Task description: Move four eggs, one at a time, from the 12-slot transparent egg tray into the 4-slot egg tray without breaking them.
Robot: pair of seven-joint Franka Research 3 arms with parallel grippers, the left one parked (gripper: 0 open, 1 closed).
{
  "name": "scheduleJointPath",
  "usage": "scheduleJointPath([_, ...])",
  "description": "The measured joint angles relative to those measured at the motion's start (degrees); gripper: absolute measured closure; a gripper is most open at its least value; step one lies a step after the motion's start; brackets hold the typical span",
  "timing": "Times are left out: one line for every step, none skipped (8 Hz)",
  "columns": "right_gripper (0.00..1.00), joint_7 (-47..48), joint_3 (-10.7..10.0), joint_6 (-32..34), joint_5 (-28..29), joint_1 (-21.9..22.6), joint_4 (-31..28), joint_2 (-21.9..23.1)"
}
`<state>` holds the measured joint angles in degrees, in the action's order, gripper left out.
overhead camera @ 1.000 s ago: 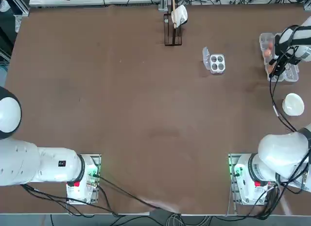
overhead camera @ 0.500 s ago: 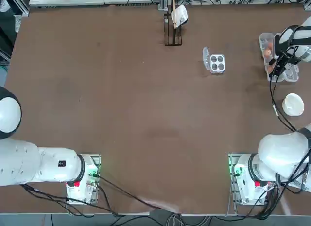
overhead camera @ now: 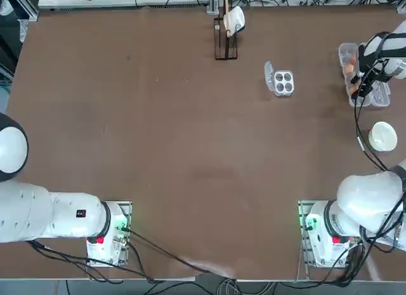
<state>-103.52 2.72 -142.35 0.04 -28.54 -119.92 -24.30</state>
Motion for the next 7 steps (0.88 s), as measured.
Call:
scheduleJointPath([0.19,-0.17,0.0,0.0,0.0,0.0,0.14,-0.27])
scheduleJointPath([0.24,-0.32,0.0,0.0,0.0,0.0,0.25,-0.28])
scheduleJointPath([0.33,-0.42,0.0,0.03,0.0,0.0,0.33,-0.26])
scheduleJointPath([0.41,-0.51,0.0,0.26,0.0,-0.06,0.37,0.11])
scheduleJointPath([0.42,-0.53,0.0,0.27,0.0,-0.06,0.37,-0.03])
scheduleJointPath([0.42,-0.53,0.0,0.27,0.01,-0.08,0.37,0.0])
scheduleJointPath([0.42,-0.53,0.0,0.29,0.04,-0.1,0.38,0.01])
